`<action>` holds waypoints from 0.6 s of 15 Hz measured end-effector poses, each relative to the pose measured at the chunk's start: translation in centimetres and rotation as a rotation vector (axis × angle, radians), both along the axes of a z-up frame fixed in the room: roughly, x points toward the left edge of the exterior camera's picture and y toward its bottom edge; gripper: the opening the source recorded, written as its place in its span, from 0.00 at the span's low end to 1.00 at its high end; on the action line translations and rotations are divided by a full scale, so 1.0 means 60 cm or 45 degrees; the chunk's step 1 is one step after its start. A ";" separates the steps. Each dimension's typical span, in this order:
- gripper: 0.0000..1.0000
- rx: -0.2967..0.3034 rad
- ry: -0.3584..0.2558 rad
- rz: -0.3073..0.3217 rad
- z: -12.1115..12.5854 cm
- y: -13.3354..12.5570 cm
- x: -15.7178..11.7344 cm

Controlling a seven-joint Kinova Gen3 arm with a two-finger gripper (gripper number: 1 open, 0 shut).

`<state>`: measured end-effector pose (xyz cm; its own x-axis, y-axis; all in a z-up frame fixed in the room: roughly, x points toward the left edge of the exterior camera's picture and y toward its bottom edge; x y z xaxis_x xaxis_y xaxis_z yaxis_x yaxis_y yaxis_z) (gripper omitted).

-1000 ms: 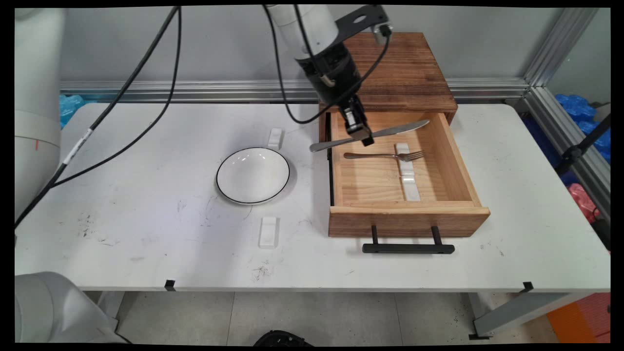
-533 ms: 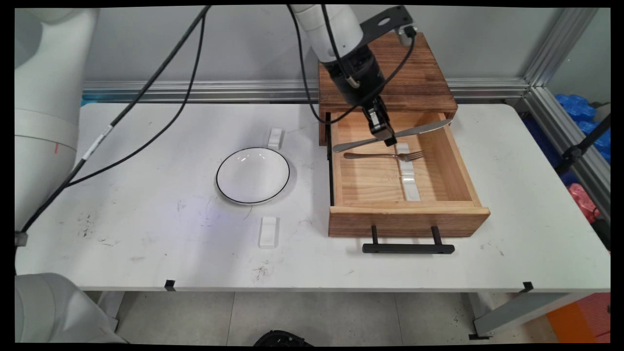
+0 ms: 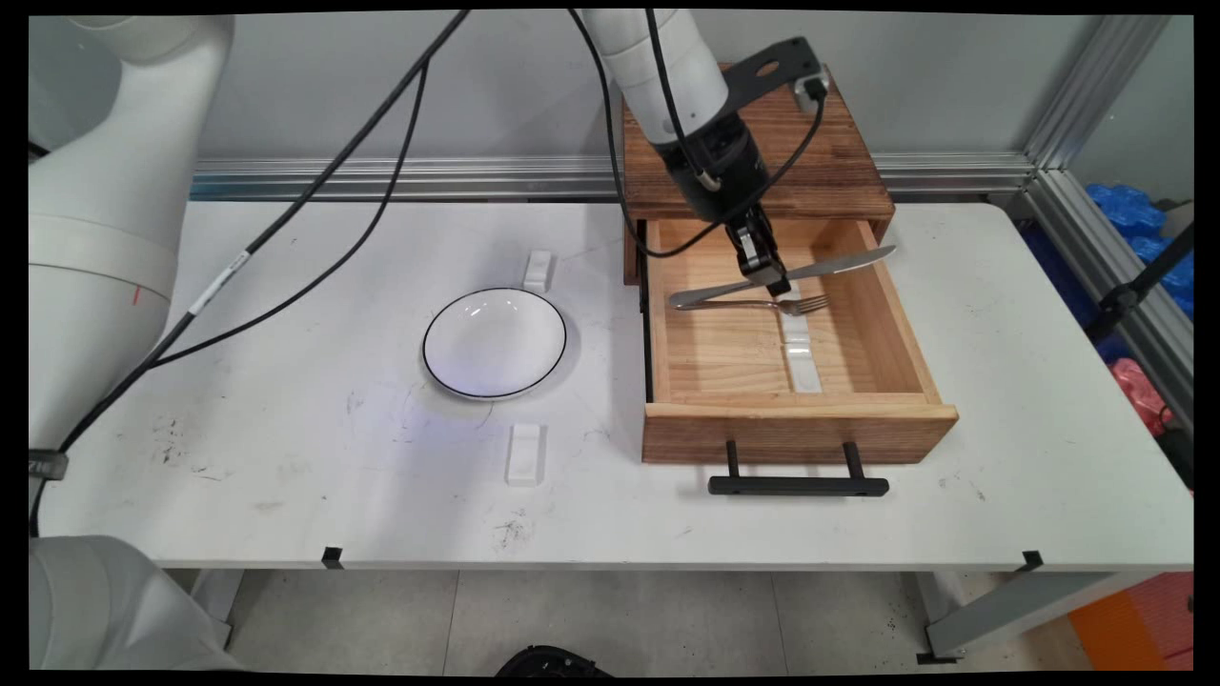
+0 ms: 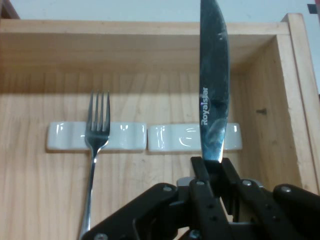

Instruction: Place the picked object into the drawer

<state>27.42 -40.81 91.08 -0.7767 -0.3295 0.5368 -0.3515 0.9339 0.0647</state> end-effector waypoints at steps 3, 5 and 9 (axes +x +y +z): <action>0.00 0.002 0.005 -0.008 -0.020 -0.004 -0.008; 0.00 0.002 0.006 -0.012 -0.029 -0.006 -0.012; 0.00 0.000 0.006 -0.014 -0.049 -0.011 -0.024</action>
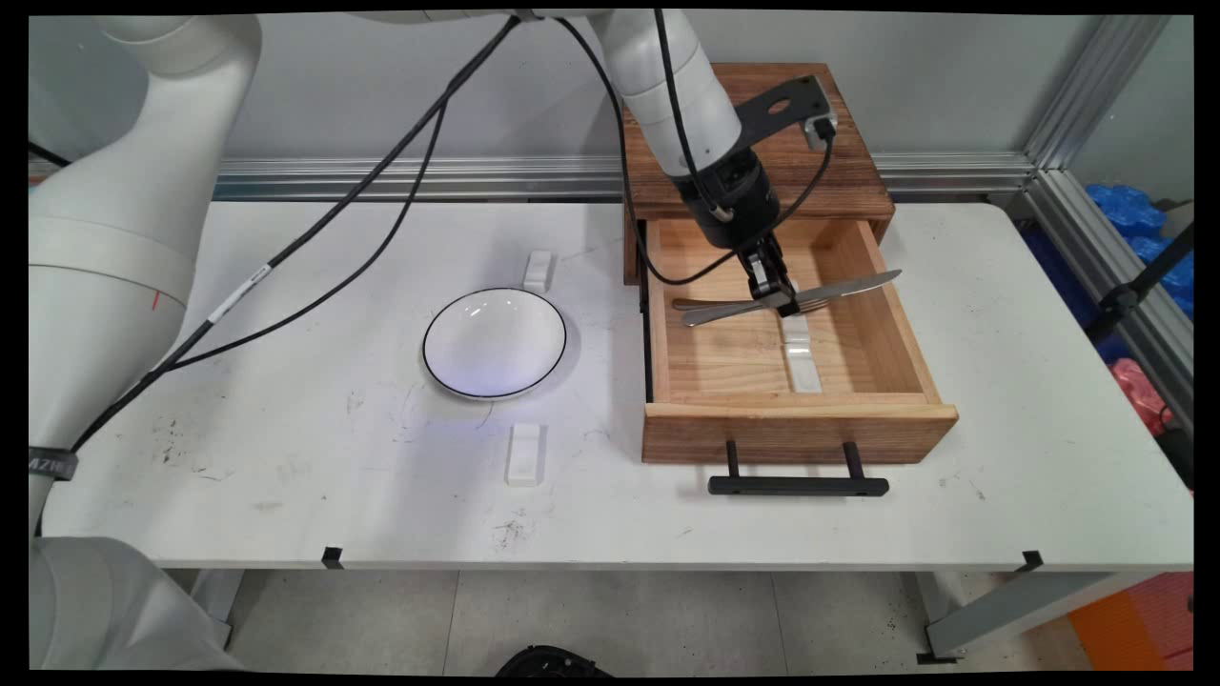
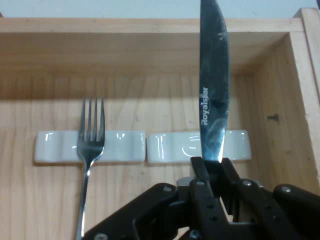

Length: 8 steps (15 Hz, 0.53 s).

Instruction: Place the picked object into the drawer

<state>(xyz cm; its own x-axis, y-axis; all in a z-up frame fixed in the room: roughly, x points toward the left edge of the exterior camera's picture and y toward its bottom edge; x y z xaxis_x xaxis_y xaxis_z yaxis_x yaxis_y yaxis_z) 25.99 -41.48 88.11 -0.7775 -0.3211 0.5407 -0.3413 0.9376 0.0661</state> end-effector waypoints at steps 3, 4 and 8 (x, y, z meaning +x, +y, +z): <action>0.00 0.000 0.000 0.005 -0.019 -0.004 -0.012; 0.00 0.001 -0.001 0.007 -0.024 -0.005 -0.015; 0.00 0.008 -0.011 0.009 -0.045 -0.007 -0.026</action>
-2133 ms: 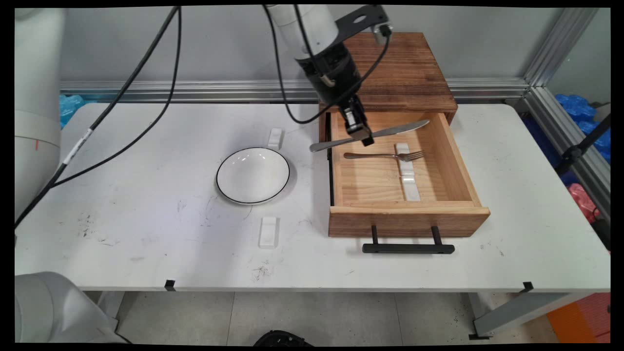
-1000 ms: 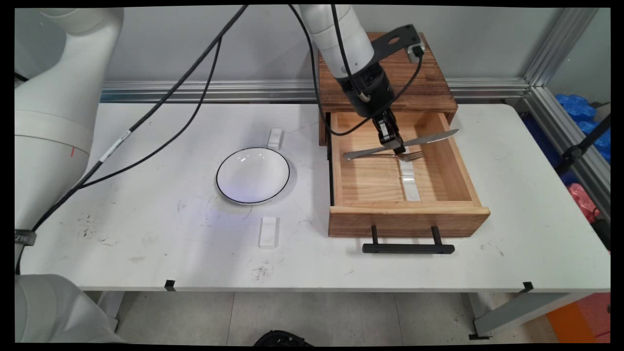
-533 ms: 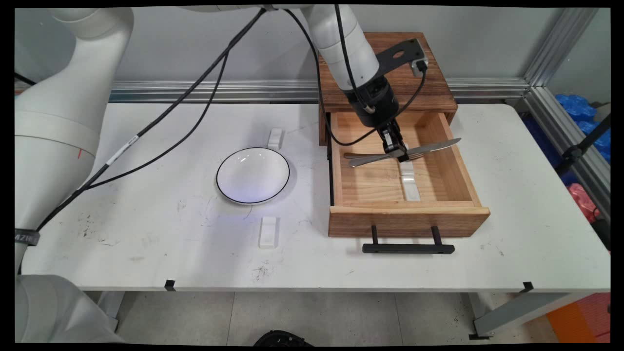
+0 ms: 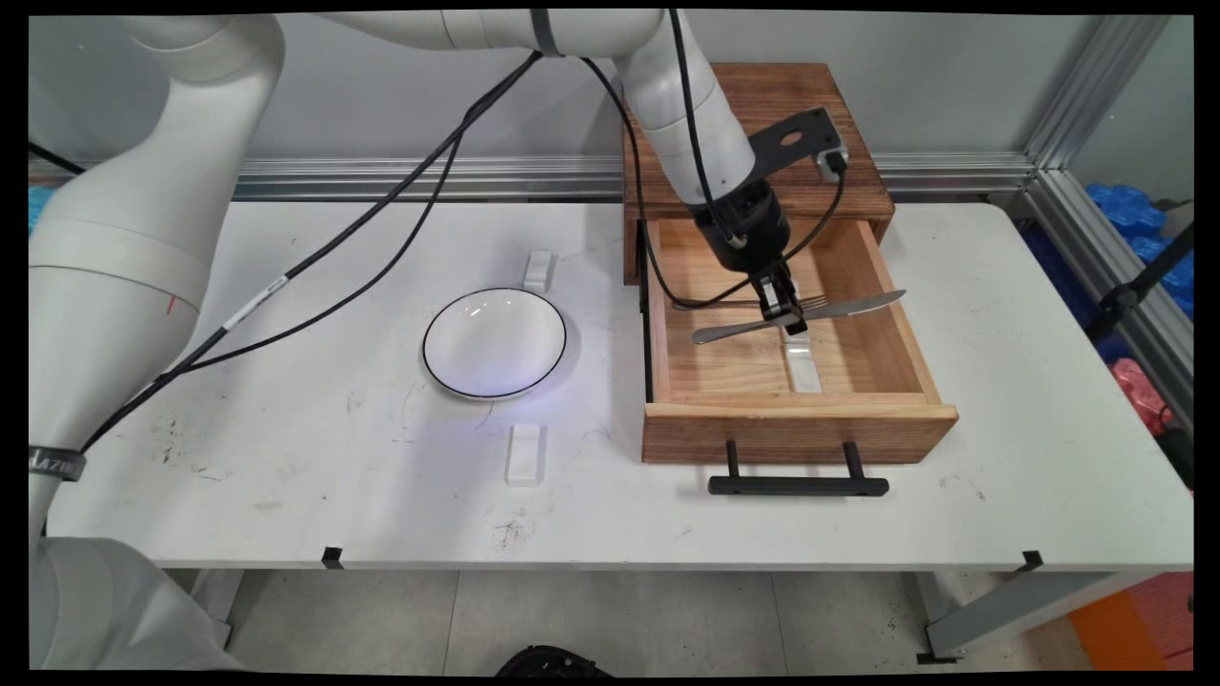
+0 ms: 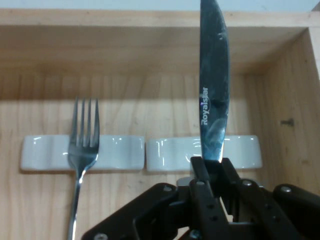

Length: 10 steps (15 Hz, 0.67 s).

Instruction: Place the picked object into the drawer

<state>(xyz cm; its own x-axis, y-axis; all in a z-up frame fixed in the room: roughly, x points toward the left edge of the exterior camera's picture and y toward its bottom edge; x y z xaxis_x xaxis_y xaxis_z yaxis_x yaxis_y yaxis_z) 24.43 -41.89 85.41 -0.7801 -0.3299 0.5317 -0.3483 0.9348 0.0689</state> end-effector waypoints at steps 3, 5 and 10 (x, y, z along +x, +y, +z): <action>0.00 0.008 -0.010 -0.005 -0.013 0.001 -0.006; 0.00 0.014 -0.016 -0.009 -0.020 0.003 -0.009; 0.00 0.031 -0.027 -0.023 -0.038 0.010 -0.017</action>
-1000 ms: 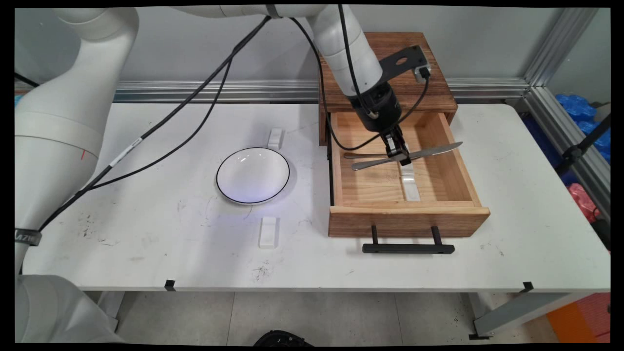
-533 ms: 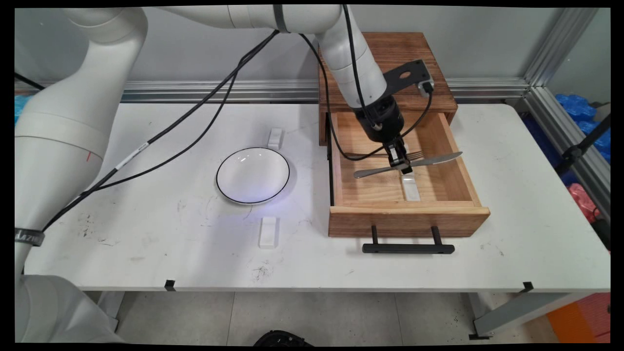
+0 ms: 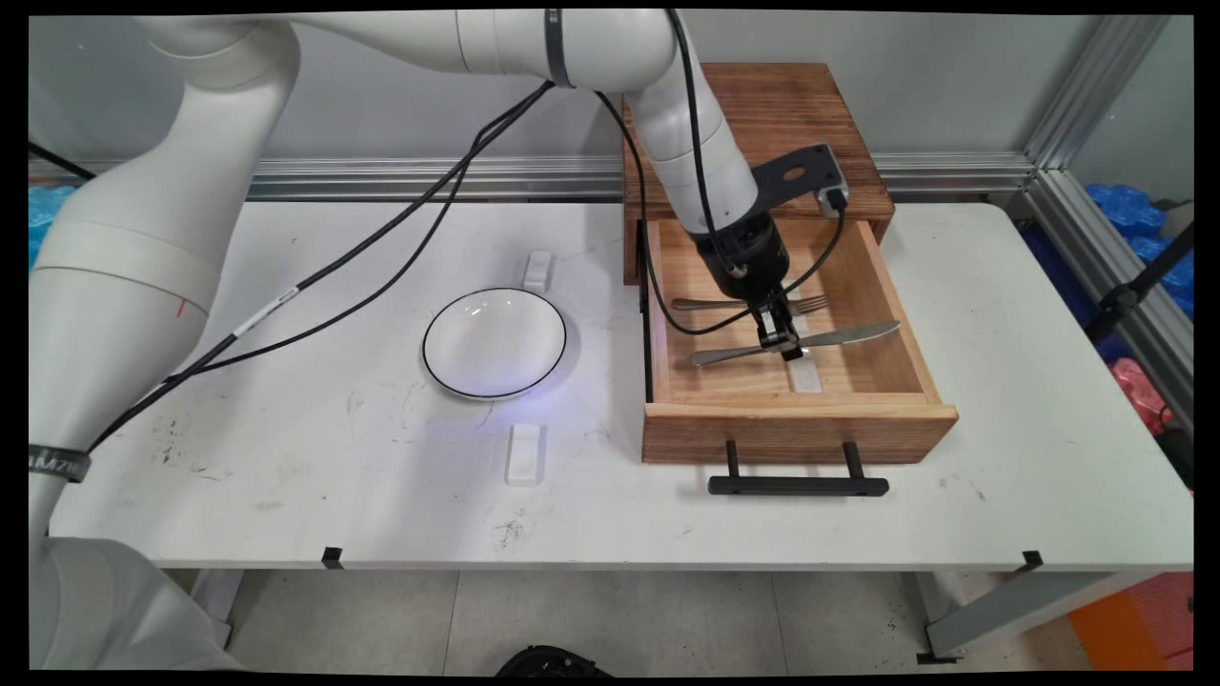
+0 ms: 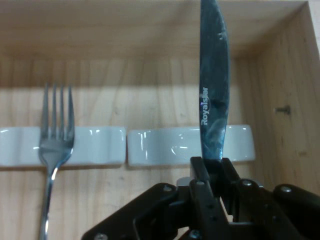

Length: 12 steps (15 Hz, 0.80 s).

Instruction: Place the picked object into the drawer

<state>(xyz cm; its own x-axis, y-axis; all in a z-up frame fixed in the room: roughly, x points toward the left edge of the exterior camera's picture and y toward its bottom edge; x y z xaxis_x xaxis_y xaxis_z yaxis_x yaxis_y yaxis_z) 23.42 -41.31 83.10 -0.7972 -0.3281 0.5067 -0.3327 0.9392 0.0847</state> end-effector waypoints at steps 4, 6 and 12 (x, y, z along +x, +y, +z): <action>0.00 0.010 -0.007 -0.008 -0.011 0.004 -0.005; 0.00 0.014 -0.011 -0.012 -0.017 0.005 -0.006; 0.00 0.019 -0.025 -0.021 -0.028 0.006 -0.005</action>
